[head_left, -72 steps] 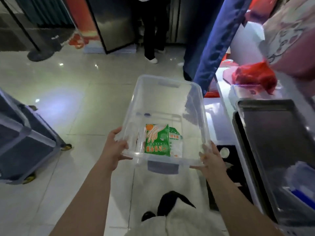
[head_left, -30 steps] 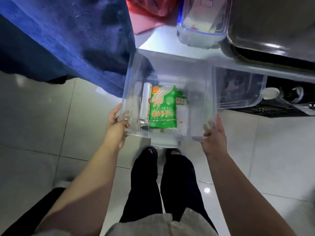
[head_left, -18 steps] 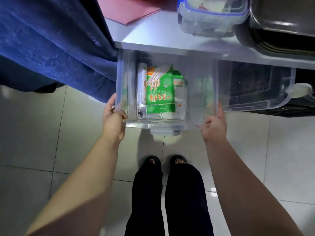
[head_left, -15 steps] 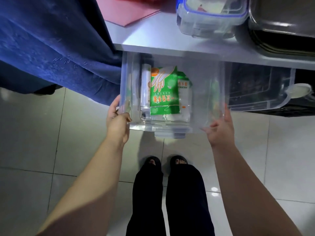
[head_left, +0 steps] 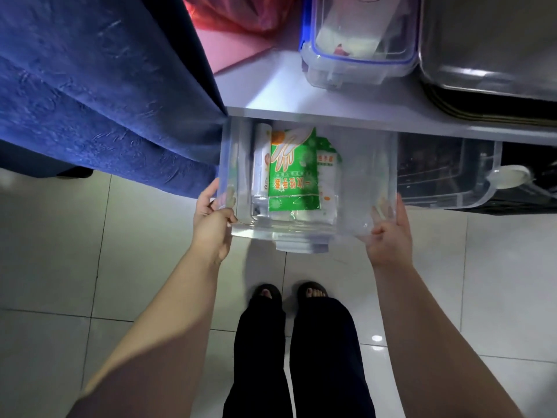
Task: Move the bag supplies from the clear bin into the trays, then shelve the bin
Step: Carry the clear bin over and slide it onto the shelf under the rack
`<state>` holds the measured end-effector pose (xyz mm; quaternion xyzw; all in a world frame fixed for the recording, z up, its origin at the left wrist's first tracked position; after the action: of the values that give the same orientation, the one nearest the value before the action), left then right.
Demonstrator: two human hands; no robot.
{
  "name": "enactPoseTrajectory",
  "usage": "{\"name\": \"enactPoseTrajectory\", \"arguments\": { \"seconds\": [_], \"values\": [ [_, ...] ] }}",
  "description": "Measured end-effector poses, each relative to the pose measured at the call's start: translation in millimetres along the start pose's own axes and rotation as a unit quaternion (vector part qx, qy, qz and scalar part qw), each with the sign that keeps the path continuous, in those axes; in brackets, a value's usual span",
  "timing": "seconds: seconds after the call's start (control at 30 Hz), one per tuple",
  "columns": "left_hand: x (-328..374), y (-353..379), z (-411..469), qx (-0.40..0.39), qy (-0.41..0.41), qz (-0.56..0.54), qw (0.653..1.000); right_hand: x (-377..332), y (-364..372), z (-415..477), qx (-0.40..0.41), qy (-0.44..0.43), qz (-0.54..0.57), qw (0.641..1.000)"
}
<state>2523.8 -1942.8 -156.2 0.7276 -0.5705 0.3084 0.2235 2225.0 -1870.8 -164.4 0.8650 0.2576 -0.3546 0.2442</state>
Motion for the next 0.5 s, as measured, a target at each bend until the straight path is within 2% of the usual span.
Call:
{"name": "enactPoseTrajectory", "arguments": {
  "seconds": [0.07, 0.13, 0.17, 0.27, 0.3, 0.33, 0.5],
  "values": [
    [-2.5, -4.2, -2.1, 0.004, -0.008, -0.016, 1.0, -1.5, -0.7, -0.4, 0.001, -0.007, -0.009, 1.0],
    [-7.4, -4.6, -9.5, 0.002, -0.017, -0.022, 1.0, -1.8, -14.1, -4.3, 0.06, 0.06, 0.044, 0.995],
    [-10.3, -3.3, -14.6, -0.002, -0.019, -0.025, 0.999, -1.6, -20.3, -6.4, 0.068, 0.048, 0.029, 0.996],
    [-16.9, 3.6, -33.7, -0.015, -0.023, -0.022, 0.999, -6.6, -49.1, -22.2, 0.021, 0.07, 0.08, 0.994],
    [-18.7, 5.3, -40.3, -0.016, -0.026, -0.017, 0.999, -11.8, -51.9, -32.2, 0.025, 0.037, 0.038, 0.998],
    [-20.8, 6.5, -46.8, -0.016, -0.03, -0.011, 0.999, -16.1, -57.0, -42.7, 0.041, 0.026, 0.049, 0.998],
    [-37.2, 1.2, -87.5, -0.019, -0.046, 0.009, 0.999, -27.8, -85.0, -89.3, 0.061, 0.066, 0.061, 0.994]
  ]
}}
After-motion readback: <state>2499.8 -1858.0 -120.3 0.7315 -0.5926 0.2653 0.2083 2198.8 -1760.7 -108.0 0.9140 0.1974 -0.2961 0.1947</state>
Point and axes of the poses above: each hand's wrist, its own z-axis towards the middle knuckle, its own y-axis out of the palm, x = y × z, the point moved 2 cm from there along z, towards the middle knuckle, and after that the axes turned 15 degrees about z, right-handed, at the moved point
